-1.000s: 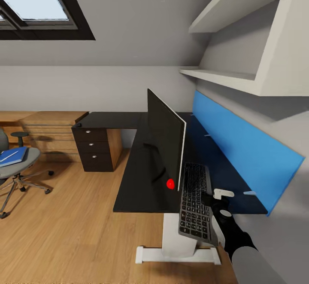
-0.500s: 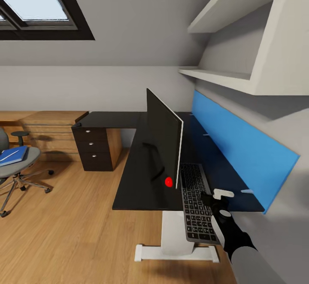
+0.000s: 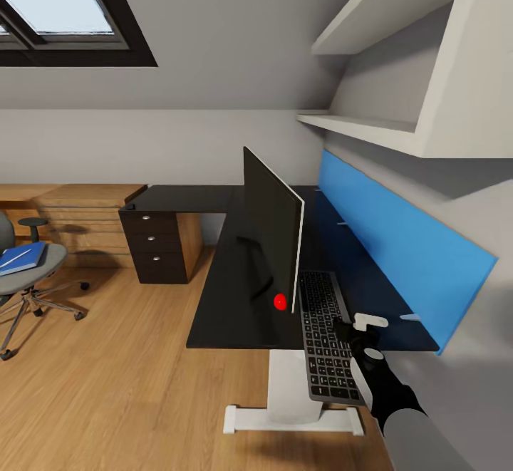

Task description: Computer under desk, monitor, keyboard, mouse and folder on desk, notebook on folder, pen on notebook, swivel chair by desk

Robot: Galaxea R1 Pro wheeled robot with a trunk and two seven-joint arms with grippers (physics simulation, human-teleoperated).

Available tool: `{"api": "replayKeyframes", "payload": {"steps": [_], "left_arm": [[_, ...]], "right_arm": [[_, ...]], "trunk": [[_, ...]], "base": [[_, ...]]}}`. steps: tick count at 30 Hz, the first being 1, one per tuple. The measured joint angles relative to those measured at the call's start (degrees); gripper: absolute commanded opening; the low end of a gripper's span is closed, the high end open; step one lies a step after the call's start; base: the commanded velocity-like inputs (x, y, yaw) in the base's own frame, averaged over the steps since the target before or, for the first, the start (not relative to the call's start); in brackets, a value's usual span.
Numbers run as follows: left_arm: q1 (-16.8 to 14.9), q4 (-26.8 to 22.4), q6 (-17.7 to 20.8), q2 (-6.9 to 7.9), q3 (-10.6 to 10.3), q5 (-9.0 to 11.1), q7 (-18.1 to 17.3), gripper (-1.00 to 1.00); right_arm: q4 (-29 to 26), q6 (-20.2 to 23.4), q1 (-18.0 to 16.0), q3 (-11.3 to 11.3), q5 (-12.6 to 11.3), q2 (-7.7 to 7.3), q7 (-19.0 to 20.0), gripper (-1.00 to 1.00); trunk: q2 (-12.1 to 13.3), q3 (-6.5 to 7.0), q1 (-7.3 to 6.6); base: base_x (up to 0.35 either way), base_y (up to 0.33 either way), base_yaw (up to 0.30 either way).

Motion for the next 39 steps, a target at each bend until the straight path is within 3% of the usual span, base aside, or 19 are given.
{"api": "replayKeyframes", "payload": {"steps": [6, 15, 23, 34, 39], "left_arm": [[-0.02, 0.00, 0.00, -0.01, 0.00, 0.00, 0.00, 1.00], [0.00, 0.01, 0.00, -0.03, 0.00, 0.00, -0.01, 1.00], [-0.01, 0.01, 0.00, 0.02, 0.00, 0.00, 0.00, 1.00], [-0.01, 0.01, 0.00, 0.05, -0.01, 0.00, 0.00, 1.00], [-0.01, 0.00, 0.02, 0.10, 0.09, 0.00, 0.00, 1.00]], "right_arm": [[-3.51, 0.36, 0.63, -0.06, -0.03, 0.03, -0.10, 1.00], [-17.60, 3.97, 7.37, -0.20, -0.23, 0.66, -0.06, 1.00], [-19.59, 5.01, 8.64, -0.21, -0.28, 1.74, -0.06, 1.00], [-20.64, 5.44, 9.25, -0.22, -1.64, 2.01, -0.08, 1.00], [-20.97, 5.46, 9.72, -0.20, -2.02, 2.03, -0.05, 1.00]], "trunk": [[0.00, 0.00, 0.00], [0.00, 0.00, 0.00], [0.00, 0.00, 0.00], [0.00, 0.00, 0.01], [0.01, 0.00, 0.03]], "base": [[0.000, 0.000, 0.000], [0.000, 0.000, 0.000], [0.000, 0.000, 0.000], [-0.009, 0.000, 0.000], [-0.267, 0.069, 0.000]]}}
